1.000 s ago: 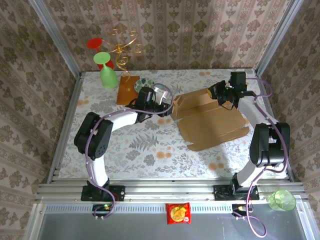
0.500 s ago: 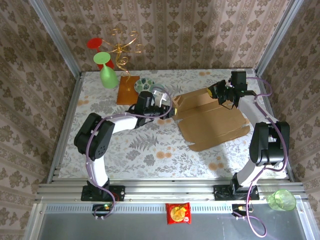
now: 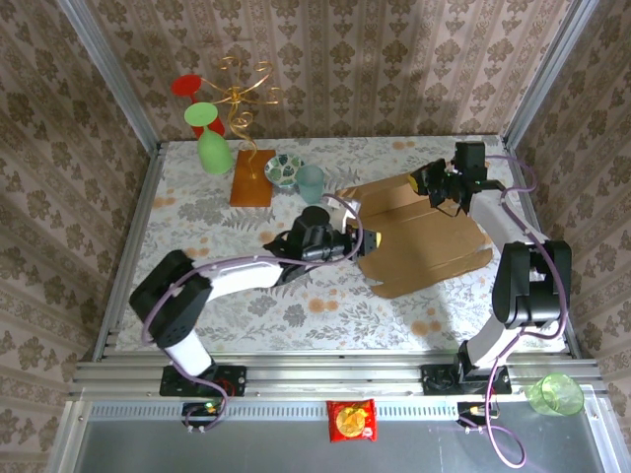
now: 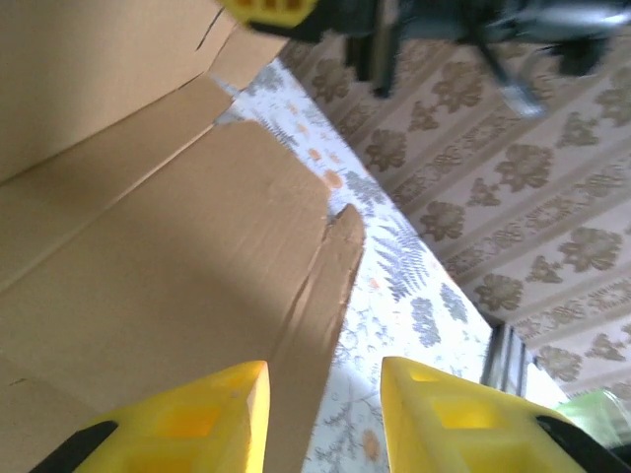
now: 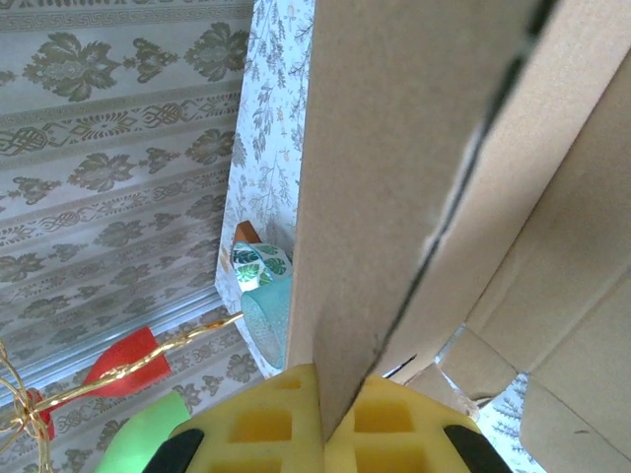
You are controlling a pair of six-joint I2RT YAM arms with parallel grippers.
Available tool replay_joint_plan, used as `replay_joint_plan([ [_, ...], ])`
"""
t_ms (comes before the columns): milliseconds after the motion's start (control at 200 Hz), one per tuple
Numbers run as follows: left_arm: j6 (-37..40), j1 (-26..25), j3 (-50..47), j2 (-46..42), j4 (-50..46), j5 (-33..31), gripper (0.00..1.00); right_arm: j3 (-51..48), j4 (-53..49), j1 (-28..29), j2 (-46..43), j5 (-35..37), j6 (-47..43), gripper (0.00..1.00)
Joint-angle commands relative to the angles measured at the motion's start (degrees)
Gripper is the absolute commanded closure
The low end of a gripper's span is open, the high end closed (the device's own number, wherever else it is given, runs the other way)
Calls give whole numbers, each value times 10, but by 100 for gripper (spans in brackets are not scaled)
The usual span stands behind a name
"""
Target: Fold the paper box
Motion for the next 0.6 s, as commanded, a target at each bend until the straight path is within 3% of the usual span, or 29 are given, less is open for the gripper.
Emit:
replay_joint_plan([
  [0, -54, 13, 8, 56, 54, -79, 65, -13, -89, 0, -17, 50, 36, 100],
  [190, -82, 28, 0, 65, 59, -155, 60, 55, -229, 14, -80, 107, 63, 100],
  [415, -131, 46, -13, 77, 86, -175, 55, 53, -310, 32, -130, 129, 156, 100],
  [595, -142, 50, -12, 67, 7, -194, 53, 91, -370, 34, -148, 167, 182, 100],
])
